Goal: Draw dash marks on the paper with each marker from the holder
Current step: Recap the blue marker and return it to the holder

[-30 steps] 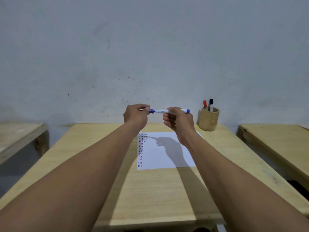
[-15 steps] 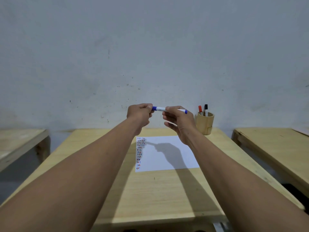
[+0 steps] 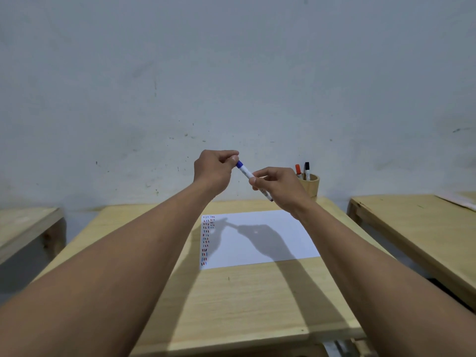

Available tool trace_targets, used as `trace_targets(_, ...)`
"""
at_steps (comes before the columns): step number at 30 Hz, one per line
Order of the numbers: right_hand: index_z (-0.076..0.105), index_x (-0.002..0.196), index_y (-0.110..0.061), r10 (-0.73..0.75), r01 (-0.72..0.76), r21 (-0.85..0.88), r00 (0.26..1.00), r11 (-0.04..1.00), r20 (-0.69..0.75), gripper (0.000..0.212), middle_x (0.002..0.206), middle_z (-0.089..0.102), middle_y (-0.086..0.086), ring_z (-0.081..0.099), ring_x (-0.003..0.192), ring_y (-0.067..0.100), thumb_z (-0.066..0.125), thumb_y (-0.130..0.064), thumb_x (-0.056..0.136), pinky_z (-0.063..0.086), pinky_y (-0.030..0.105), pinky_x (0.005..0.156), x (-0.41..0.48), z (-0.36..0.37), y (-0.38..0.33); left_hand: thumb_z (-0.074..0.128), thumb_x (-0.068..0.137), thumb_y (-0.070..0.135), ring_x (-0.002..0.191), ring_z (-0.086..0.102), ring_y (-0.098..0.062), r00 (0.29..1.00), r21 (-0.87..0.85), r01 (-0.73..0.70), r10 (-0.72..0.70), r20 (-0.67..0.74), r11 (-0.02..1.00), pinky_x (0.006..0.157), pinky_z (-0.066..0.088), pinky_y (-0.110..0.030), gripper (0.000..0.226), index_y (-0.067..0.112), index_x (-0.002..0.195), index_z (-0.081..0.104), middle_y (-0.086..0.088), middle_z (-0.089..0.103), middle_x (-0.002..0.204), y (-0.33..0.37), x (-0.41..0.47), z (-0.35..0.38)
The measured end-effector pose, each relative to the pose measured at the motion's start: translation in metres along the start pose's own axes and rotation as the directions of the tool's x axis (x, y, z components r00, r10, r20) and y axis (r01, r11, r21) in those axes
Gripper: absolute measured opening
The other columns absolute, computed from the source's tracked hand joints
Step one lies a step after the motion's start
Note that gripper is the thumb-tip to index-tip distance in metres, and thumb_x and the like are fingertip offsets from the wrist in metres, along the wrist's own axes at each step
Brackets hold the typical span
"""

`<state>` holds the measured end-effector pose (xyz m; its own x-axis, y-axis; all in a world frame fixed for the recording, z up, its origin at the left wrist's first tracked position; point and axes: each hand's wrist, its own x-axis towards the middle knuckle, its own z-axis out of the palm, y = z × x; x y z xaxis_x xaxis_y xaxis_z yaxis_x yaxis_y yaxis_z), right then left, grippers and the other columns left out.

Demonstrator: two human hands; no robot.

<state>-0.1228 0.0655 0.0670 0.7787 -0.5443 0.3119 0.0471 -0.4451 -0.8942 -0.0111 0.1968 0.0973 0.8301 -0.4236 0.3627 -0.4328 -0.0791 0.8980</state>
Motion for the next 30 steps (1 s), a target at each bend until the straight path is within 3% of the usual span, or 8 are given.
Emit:
trace_targets(8,0.071,0.086,-0.030,-0.065,0.063,-0.043,0.995,0.997,-0.069,0.008,0.082,0.078,0.005,0.061,0.071,0.015,0.074,-0.030,0.093,0.043,0.031,0.064,0.005,-0.014,0.011,0.065,0.096,0.024,0.100,0.068,-0.018,1.000,-0.014,-0.025,0.025,-0.009,1.000,0.084,0.047,-0.023,0.019,0.021,0.110,0.077,0.002,0.075,0.106,0.011,0.007,0.026)
trace_targets(13,0.069,0.084,-0.030,-0.080,0.075,-0.054,0.993,0.996,-0.090,0.009,0.079,0.077,0.001,0.063,0.072,0.018,0.073,-0.030,0.092,0.048,0.037,0.067,0.010,-0.018,0.017,0.066,0.095,0.024,0.092,0.069,-0.017,0.998,0.056,-0.068,0.067,0.017,0.996,0.062,0.047,-0.011,0.019,0.020,0.110,0.077,0.000,0.075,0.102,0.017,0.013,0.032)
trace_targets(17,0.068,0.096,-0.022,-0.051,0.045,-0.103,0.997,0.994,-0.060,0.005,0.086,0.079,0.002,0.072,0.084,0.023,0.070,-0.027,0.094,0.054,0.036,0.067,0.010,-0.017,0.017,0.066,0.095,0.025,0.089,0.066,-0.012,0.994,0.131,-0.107,0.103,0.044,0.985,0.082,0.050,-0.021,0.021,0.021,0.114,0.075,0.001,0.074,0.098,0.016,0.015,0.037)
trace_targets(20,0.067,0.103,-0.022,-0.033,0.029,-0.149,0.999,0.988,-0.026,0.009,0.089,0.079,0.002,0.072,0.087,0.015,0.068,-0.024,0.094,0.047,0.028,0.067,0.013,-0.018,0.014,0.067,0.093,0.026,0.074,0.060,-0.005,0.990,0.184,-0.140,0.133,0.047,0.973,0.062,0.044,-0.016,0.021,0.024,0.113,0.074,0.006,0.068,0.082,0.018,0.017,0.044)
trace_targets(22,0.066,0.097,-0.024,-0.019,0.016,-0.161,1.000,0.987,-0.017,0.004,0.088,0.079,0.001,0.072,0.088,0.016,0.067,-0.023,0.094,0.047,0.030,0.072,0.017,-0.021,0.013,0.067,0.093,0.027,0.071,0.059,-0.005,0.989,0.201,-0.147,0.139,0.052,0.968,0.059,0.043,-0.019,0.019,0.025,0.109,0.076,0.007,0.068,0.081,0.020,0.020,0.049)
trace_targets(24,0.065,0.093,-0.024,-0.002,-0.001,-0.172,1.000,0.985,-0.019,0.003,0.088,0.078,0.003,0.070,0.084,0.016,0.067,-0.021,0.093,0.047,0.030,0.071,0.022,-0.027,0.011,0.065,0.094,0.029,0.074,0.060,-0.007,0.989,0.196,-0.143,0.131,0.072,0.970,0.063,0.044,-0.021,0.021,0.026,0.111,0.076,0.005,0.068,0.086,0.023,0.023,0.053)
trace_targets(27,0.068,0.098,-0.017,0.017,-0.025,-0.218,0.999,0.976,-0.036,0.006,0.090,0.075,0.003,0.065,0.076,0.015,0.068,-0.019,0.093,0.046,0.028,0.064,0.030,-0.037,0.010,0.059,0.096,0.033,0.094,0.067,-0.015,0.987,0.150,-0.139,0.124,0.100,0.979,0.081,0.051,-0.027,0.029,0.026,0.122,0.070,0.000,0.071,0.103,0.025,0.029,0.058)
trace_targets(30,0.068,0.090,-0.018,0.024,-0.040,-0.259,0.998,0.965,-0.066,0.002,0.082,0.070,-0.002,0.060,0.069,0.013,0.069,-0.020,0.090,0.043,0.029,0.065,0.038,-0.050,0.011,0.051,0.097,0.033,0.105,0.066,-0.020,0.993,0.098,-0.092,0.084,0.083,0.991,0.095,0.052,-0.036,0.034,0.024,0.126,0.067,0.000,0.072,0.113,0.022,0.035,0.067)
